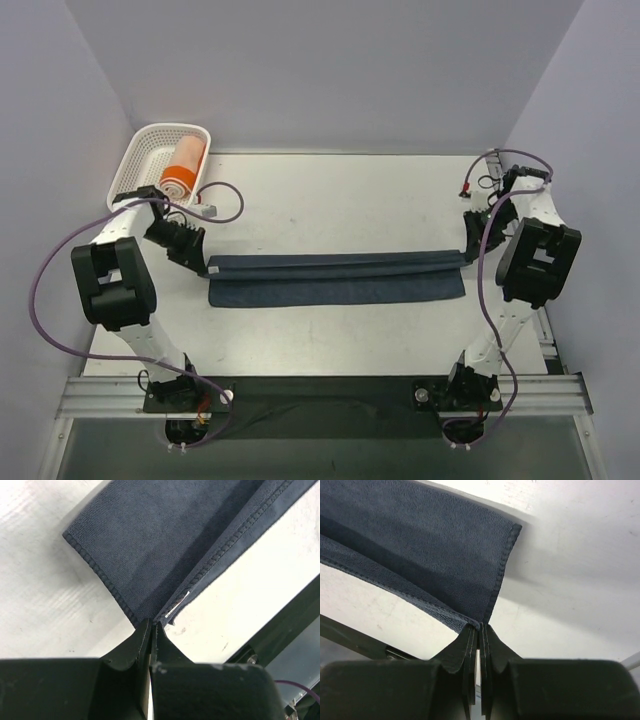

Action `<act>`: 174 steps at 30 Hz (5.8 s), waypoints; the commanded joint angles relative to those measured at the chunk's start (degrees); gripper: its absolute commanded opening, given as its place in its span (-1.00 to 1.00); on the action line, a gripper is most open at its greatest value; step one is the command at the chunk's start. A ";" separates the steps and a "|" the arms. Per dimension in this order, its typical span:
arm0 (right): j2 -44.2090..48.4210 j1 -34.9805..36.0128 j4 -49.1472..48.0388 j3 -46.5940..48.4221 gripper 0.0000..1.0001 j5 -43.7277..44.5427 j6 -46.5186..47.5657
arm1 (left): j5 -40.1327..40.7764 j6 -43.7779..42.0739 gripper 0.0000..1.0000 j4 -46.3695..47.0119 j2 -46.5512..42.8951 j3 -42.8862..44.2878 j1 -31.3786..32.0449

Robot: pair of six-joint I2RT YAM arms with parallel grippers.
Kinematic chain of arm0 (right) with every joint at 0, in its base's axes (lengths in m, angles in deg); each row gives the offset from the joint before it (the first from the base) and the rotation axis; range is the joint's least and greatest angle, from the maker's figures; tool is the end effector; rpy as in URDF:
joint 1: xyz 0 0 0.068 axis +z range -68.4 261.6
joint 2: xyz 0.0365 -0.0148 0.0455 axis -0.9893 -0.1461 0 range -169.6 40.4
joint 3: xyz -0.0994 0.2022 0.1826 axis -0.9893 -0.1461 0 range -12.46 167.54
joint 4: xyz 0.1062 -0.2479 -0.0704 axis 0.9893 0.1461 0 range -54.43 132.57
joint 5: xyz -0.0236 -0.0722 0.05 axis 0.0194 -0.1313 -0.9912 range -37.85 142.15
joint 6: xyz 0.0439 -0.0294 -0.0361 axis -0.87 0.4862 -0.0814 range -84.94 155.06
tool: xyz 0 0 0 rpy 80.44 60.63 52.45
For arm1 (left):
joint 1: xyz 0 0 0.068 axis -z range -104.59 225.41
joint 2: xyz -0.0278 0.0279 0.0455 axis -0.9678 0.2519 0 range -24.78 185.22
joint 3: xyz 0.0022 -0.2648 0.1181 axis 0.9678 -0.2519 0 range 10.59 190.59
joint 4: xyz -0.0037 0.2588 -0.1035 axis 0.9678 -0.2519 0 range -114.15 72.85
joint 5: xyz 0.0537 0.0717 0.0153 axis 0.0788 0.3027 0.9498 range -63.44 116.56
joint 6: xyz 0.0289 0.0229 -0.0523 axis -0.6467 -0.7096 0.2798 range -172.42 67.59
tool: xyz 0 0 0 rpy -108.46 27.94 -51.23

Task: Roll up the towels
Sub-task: Fold the towel

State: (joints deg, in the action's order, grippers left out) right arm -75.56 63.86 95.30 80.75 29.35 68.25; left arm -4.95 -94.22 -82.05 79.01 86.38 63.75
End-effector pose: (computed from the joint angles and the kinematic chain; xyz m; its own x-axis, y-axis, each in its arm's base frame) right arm 0.4107 -0.1111 0.2016 -0.9176 -0.2362 -0.3198 -0.3222 0.9131 0.2500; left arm 0.3402 0.0437 0.2003 -0.8613 0.4025 -0.3102 0.5042 0.7529 -0.4229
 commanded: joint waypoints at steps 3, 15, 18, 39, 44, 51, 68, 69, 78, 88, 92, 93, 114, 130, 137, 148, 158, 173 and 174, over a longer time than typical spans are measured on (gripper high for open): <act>3.90 -1.07 4.09 -3.81 -1.00 0.92 4.16 | 0.03 -5.13 -1.00 -4.71 -2.54 -0.02 -0.38; -1.37 -1.33 -1.19 -8.04 -1.00 1.45 2.67 | 0.48 0.40 -1.00 6.19 2.38 -6.71 1.73; -0.76 -1.34 -1.10 -8.83 -0.88 1.45 3.46 | 1.01 0.76 -0.95 7.42 2.74 -6.97 1.73; 0.74 3.15 -0.40 -6.38 -0.15 6.02 8.12 | 1.62 -1.18 -0.14 6.19 0.54 -4.51 4.19; -0.67 4.29 0.30 -3.74 -0.09 7.77 8.82 | 1.80 -1.35 -0.08 5.40 1.41 -2.84 4.54; -3.30 5.08 1.71 -0.23 -0.04 8.48 8.74 | 1.80 -1.62 -0.05 4.79 2.29 -1.43 4.98; -8.49 7.19 1.36 -1.45 -0.27 9.89 8.12 | 1.97 -1.27 -0.05 4.79 4.23 -1.08 6.56; -8.32 7.28 1.45 -1.63 -0.30 9.89 8.21 | 2.32 -1.44 -0.05 4.79 4.23 -1.26 6.74; -3.84 6.84 1.80 -3.65 -0.63 9.01 8.73 | 3.47 -1.70 -0.14 4.61 3.70 -2.13 6.83; -1.81 5.87 3.64 -2.16 -0.42 8.92 8.65 | 3.38 -1.27 -0.12 4.61 2.74 -2.49 6.74; -2.51 5.87 4.70 -1.80 -0.47 8.48 8.82 | 3.29 -1.18 -0.12 4.61 2.82 -2.14 6.74; -2.86 5.96 4.87 -1.80 -0.47 8.57 8.82 | 3.38 -1.18 -0.12 4.52 2.91 -2.14 6.83; -5.50 6.49 4.96 -2.59 -0.49 8.39 7.41 | 3.12 -0.65 -0.06 4.79 3.35 -2.05 6.74; -6.56 6.49 4.70 -3.21 -0.63 7.69 7.68 | 3.21 -1.18 -0.06 4.96 3.26 -3.37 6.74; -4.01 6.40 4.79 -4.09 -0.98 6.90 8.29 | 2.77 -2.67 -0.28 3.82 2.21 -4.16 6.65; 0.55 5.35 4.96 -5.14 -1.00 4.62 9.87 | 1.63 -4.07 -0.53 3.12 -0.60 -3.72 5.42; 6.53 4.11 3.30 -12.96 -1.00 2.50 18.40 | 0.22 -11.28 -0.77 4.87 -6.83 -9.51 4.54; 17.43 1.74 -16.90 -29.57 -0.86 4.35 28.95 | -3.12 -34.13 -0.52 15.59 -19.48 -29.63 1.38; 17.44 1.39 -17.53 -29.75 -0.86 4.79 29.04 | -2.77 -35.01 -0.49 16.55 -20.46 -30.43 1.29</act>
State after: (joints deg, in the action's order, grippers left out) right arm -60.26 66.35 81.68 51.97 32.45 94.56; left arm -5.30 -121.03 -68.76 62.64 57.77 65.80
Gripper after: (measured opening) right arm 0.073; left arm 0.241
